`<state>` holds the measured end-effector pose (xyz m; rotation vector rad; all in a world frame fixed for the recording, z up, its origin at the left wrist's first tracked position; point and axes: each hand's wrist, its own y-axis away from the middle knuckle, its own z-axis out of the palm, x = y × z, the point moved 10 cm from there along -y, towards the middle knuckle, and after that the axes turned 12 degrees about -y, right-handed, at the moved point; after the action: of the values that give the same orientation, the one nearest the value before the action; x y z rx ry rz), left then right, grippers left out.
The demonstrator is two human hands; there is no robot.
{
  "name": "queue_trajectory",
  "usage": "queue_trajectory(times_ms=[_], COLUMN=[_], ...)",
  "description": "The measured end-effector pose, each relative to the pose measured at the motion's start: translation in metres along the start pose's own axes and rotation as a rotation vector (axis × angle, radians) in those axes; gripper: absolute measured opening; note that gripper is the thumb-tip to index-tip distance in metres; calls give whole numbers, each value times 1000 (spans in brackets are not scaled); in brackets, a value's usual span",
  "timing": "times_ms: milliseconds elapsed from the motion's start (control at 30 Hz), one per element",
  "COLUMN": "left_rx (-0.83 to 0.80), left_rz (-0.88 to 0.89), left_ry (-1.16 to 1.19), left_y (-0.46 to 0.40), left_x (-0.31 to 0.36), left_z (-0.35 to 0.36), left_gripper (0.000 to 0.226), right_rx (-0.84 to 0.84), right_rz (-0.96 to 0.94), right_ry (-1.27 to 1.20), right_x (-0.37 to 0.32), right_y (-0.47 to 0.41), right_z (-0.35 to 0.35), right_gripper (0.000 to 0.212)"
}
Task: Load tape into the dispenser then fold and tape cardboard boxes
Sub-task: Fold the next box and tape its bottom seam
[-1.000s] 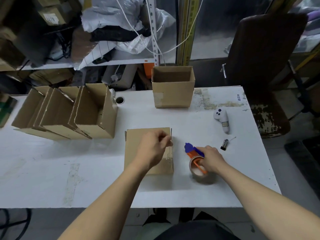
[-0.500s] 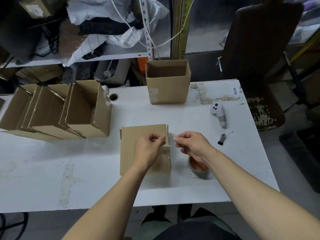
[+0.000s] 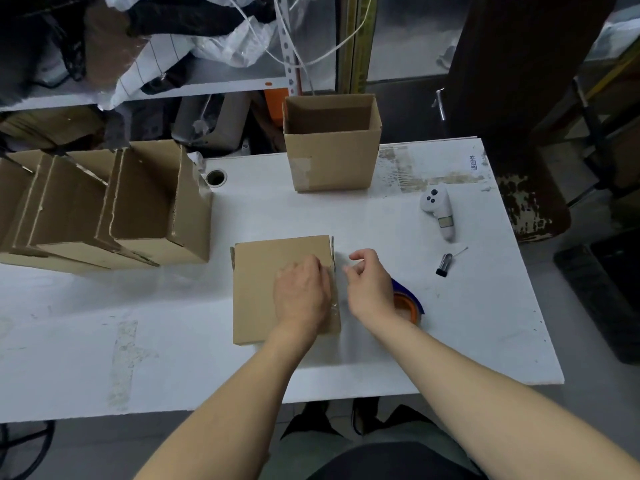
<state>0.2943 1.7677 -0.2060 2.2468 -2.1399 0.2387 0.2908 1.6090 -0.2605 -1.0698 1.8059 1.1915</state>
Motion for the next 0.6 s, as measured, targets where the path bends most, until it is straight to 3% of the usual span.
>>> queue_trajectory(times_ms=[167, 233, 367, 500, 600], left_rx=[69, 46, -1, -37, -27], left_rz=[39, -13, -150, -172, -170], left_ry=[-120, -157, -174, -123, -116], left_y=[2, 3, 6, 7, 6], left_x=[-2, -12, -30, -34, -34], left_z=[4, 9, 12, 16, 15], left_gripper=[24, 25, 52, 53, 49], right_rx=[26, 15, -6, -37, -36], right_rz=[-50, -39, -50, -128, -226], right_ry=[58, 62, 167, 352, 252], right_x=[3, 6, 7, 2, -11], right_y=[4, 4, 4, 7, 15], right_z=[7, 8, 14, 12, 8], right_gripper=[19, 20, 25, 32, 28])
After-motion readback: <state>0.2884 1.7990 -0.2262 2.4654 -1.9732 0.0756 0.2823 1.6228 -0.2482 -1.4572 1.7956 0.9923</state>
